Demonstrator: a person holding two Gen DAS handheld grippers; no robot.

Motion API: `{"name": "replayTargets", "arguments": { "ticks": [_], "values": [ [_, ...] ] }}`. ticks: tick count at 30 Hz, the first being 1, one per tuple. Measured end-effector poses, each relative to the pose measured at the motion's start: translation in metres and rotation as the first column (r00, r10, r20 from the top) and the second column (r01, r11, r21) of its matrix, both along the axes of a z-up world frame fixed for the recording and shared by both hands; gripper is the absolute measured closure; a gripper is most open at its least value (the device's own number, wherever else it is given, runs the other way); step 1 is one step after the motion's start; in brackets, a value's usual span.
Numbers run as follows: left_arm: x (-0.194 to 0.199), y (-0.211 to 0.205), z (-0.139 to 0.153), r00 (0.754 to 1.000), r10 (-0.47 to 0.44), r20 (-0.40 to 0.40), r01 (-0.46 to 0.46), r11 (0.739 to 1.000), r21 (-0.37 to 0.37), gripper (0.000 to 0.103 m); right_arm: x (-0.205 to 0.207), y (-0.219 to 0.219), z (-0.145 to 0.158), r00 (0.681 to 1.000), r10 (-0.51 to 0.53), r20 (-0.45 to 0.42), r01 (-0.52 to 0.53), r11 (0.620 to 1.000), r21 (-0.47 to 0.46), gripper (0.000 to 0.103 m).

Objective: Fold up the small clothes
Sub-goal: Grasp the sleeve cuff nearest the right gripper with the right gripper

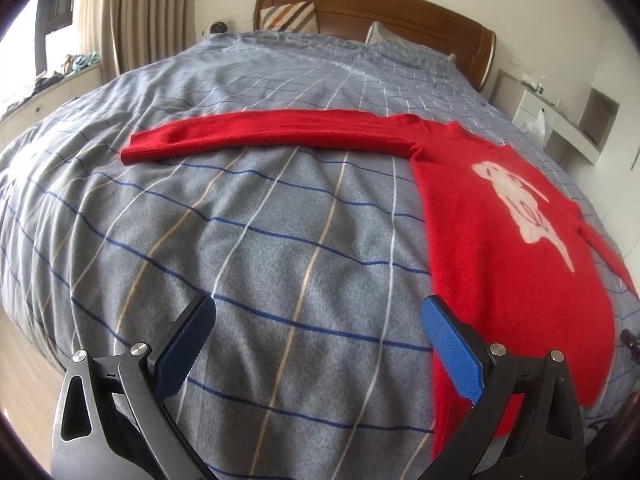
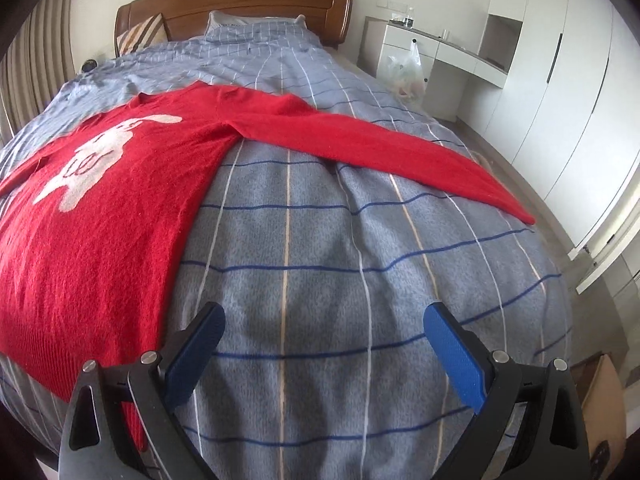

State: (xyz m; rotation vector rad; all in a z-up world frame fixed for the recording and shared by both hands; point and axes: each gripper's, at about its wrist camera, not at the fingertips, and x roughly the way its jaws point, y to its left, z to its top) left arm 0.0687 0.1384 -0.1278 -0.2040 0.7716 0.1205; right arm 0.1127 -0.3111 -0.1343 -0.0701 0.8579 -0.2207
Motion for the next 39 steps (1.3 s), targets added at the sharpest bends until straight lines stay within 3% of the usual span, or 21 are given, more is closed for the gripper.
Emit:
{"name": "replayTargets", "arguments": {
  "ticks": [6, 17, 20, 25, 26, 28, 30, 31, 32, 34, 35, 39],
  "values": [
    [-0.004, -0.013, 0.007, 1.000, -0.024, 0.016, 0.024, 1.000, 0.012, 0.000, -0.010, 0.008, 0.006, 1.000, 0.001, -0.004, -0.001, 0.998, -0.062, 0.004],
    [-0.007, -0.020, 0.015, 1.000, -0.025, 0.017, 0.024, 0.999, 0.042, 0.000, -0.009, 0.008, 0.004, 1.000, 0.000, -0.018, -0.002, 0.996, -0.092, 0.004],
    [-0.008, -0.020, 0.016, 1.000, -0.021, 0.021, 0.020, 0.999, 0.044, 0.000, -0.008, 0.002, 0.006, 1.000, 0.024, -0.010, -0.024, 0.999, -0.021, 0.004],
    [-0.011, -0.018, 0.019, 1.000, -0.022, 0.018, 0.020, 0.998, 0.066, 0.000, 0.007, -0.036, 0.016, 0.997, 0.047, 0.058, -0.061, 0.962, 0.266, 0.005],
    [-0.012, -0.017, 0.021, 1.000, -0.022, 0.018, 0.021, 0.997, 0.073, 0.000, 0.010, -0.054, 0.021, 0.995, 0.016, 0.100, -0.049, 0.938, 0.344, 0.006],
    [-0.014, -0.014, 0.024, 1.000, -0.015, 0.023, 0.012, 0.996, 0.087, 0.000, 0.014, -0.102, 0.027, 0.978, -0.098, 0.183, -0.013, 0.851, 0.525, 0.006],
    [-0.017, -0.009, 0.028, 0.999, -0.001, 0.033, -0.002, 0.996, 0.089, 0.000, 0.016, -0.157, 0.022, 0.941, -0.270, 0.204, 0.049, 0.705, 0.707, 0.007],
    [-0.018, -0.007, 0.029, 0.999, 0.008, 0.037, -0.011, 0.996, 0.086, 0.000, 0.015, -0.184, 0.014, 0.916, -0.354, 0.190, 0.074, 0.613, 0.787, 0.007],
    [-0.018, -0.004, 0.030, 0.999, 0.015, 0.038, -0.018, 0.997, 0.081, 0.000, 0.015, -0.209, 0.003, 0.890, -0.429, 0.155, 0.104, 0.521, 0.847, 0.010],
    [-0.017, 0.000, 0.029, 0.999, 0.029, 0.034, -0.031, 0.997, 0.073, 0.000, 0.014, -0.243, -0.015, 0.851, -0.517, 0.096, 0.133, 0.388, 0.912, 0.021],
    [-0.016, 0.002, 0.029, 0.999, 0.034, 0.028, -0.036, 0.997, 0.072, 0.000, 0.015, -0.255, -0.022, 0.837, -0.541, 0.083, 0.126, 0.338, 0.933, 0.027],
    [-0.013, 0.002, 0.026, 0.999, 0.037, 0.011, -0.038, 0.996, 0.080, 0.000, 0.025, -0.277, -0.029, 0.814, -0.579, 0.053, 0.119, 0.255, 0.959, 0.034]
  ]
}}
